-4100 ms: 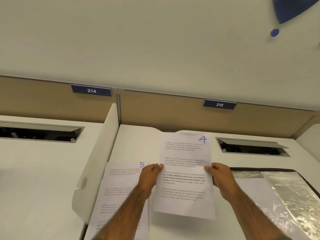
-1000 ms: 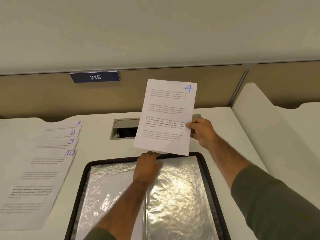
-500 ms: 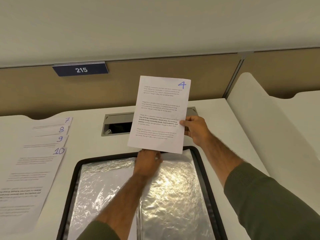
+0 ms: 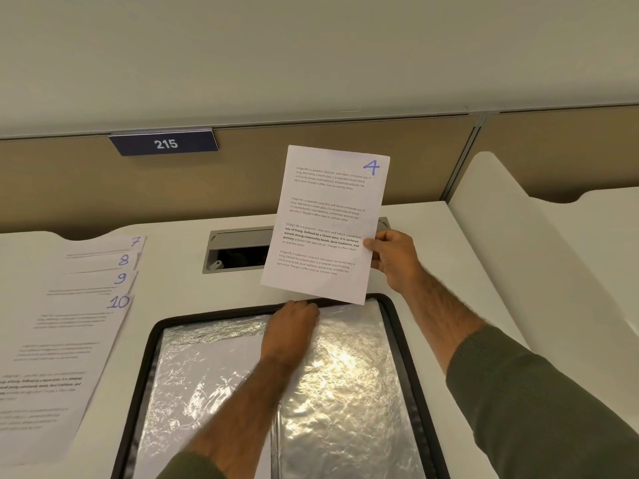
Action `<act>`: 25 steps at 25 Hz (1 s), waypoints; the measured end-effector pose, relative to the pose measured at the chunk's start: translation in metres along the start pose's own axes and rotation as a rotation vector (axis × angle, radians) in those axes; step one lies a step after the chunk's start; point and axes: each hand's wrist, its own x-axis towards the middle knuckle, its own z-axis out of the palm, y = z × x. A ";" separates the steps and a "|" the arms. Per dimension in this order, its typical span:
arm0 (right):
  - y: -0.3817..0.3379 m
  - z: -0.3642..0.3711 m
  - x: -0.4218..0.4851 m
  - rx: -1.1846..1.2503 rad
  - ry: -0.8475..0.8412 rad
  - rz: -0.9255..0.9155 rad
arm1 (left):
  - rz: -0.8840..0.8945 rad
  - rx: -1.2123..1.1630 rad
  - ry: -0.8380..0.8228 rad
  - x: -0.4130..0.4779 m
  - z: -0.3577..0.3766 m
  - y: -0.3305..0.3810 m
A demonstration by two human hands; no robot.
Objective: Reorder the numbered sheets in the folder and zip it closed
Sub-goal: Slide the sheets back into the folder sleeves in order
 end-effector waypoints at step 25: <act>0.038 0.005 -0.002 0.163 0.030 -0.053 | -0.009 -0.193 0.015 -0.008 -0.009 -0.003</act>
